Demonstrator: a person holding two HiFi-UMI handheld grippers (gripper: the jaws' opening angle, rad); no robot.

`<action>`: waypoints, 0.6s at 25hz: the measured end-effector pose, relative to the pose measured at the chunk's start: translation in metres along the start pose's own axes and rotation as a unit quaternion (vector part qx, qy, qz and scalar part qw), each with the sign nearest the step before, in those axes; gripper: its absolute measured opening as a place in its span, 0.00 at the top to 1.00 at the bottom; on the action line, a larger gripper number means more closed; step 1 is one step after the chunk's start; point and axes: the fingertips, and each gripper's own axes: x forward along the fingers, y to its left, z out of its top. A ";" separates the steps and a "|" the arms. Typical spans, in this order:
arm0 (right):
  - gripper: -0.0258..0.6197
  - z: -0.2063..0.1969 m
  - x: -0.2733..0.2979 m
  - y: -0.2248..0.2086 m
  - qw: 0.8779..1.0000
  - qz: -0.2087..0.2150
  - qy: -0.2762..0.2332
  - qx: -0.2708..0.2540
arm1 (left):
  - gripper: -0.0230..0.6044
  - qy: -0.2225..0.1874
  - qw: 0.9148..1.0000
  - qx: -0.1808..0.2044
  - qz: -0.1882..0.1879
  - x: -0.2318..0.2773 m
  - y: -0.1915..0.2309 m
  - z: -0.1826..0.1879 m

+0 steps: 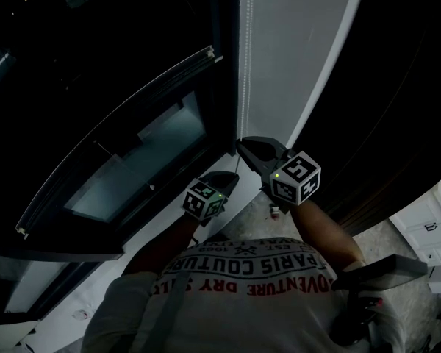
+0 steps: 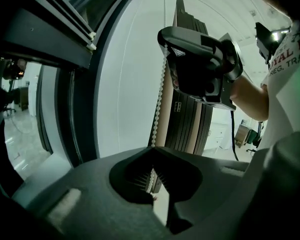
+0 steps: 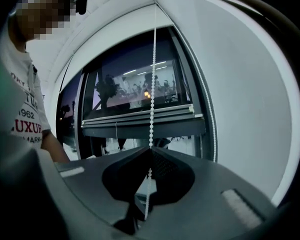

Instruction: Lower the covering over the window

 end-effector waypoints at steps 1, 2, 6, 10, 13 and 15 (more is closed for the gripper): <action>0.95 -0.007 0.000 0.002 1.000 0.001 0.008 -0.002 | 0.95 0.006 1.000 -0.008 -0.001 0.001 -0.002 -0.007; 0.95 -0.015 -0.001 0.004 1.000 0.002 0.016 -0.001 | 0.95 0.011 1.000 -0.018 -0.005 0.003 -0.004 -0.015; 0.95 -0.051 -0.005 0.006 0.998 0.010 0.053 0.010 | 0.95 0.048 0.998 -0.034 -0.009 0.010 -0.007 -0.047; 0.95 -0.066 -0.005 0.007 0.998 0.011 0.060 0.026 | 0.95 0.043 0.998 -0.038 -0.014 0.003 -0.010 -0.062; 0.95 -0.066 -0.003 0.005 0.998 0.011 0.062 0.021 | 0.88 0.010 0.999 -0.044 -0.007 -0.005 -0.001 -0.049; 0.95 -0.067 -0.004 0.002 0.998 0.009 0.064 0.024 | 0.84 -0.022 0.998 -0.058 -0.005 -0.013 0.003 -0.027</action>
